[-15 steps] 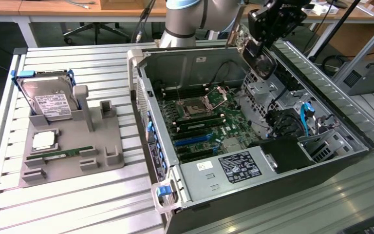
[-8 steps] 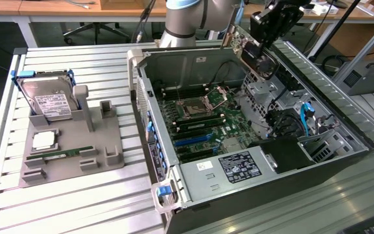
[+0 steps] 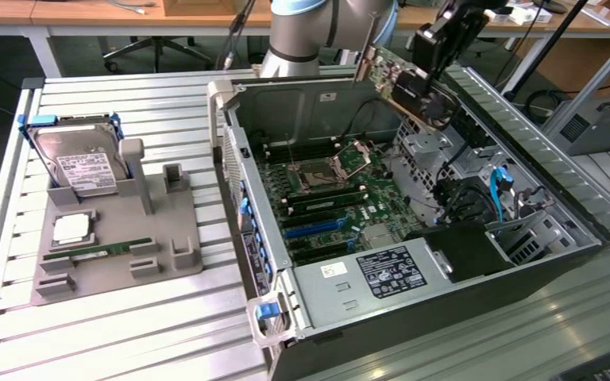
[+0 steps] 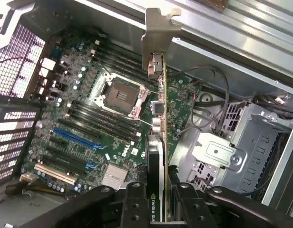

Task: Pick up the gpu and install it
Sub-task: 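Insert the gpu into the slot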

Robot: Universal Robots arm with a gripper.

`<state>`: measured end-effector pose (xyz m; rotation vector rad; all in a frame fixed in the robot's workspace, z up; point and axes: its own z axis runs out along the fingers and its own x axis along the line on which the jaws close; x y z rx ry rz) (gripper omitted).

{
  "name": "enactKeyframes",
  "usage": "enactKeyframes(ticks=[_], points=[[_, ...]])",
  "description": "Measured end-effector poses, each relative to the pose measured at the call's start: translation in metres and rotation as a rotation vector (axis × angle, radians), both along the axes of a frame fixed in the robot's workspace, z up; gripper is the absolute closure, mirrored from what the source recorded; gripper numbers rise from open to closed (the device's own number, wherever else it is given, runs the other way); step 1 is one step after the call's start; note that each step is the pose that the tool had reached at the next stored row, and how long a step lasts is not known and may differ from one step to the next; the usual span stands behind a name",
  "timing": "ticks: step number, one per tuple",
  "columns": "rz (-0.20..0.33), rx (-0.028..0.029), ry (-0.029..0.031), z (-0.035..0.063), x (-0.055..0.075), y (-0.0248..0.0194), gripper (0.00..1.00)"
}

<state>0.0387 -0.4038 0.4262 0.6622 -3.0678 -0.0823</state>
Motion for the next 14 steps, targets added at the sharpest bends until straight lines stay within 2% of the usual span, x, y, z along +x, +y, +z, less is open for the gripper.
enactKeyframes(ticks=[1,3,4,8,9,13,14], points=[[0.033,-0.0064,0.0001,0.0,0.0,0.0,0.73],[0.073,-0.0148,0.0,0.0,-0.0001,0.0,0.73],[0.109,-0.0231,0.0001,0.0,-0.0002,0.0,0.73],[0.182,-0.039,0.0001,0.0,-0.0003,0.0,0.73],[0.216,-0.0455,0.0,0.0,-0.0003,0.0,0.73],[0.316,-0.0583,-0.0009,0.0,-0.0003,0.0,0.73],[0.329,-0.0599,-0.001,0.0,-0.0003,0.0,0.73]])
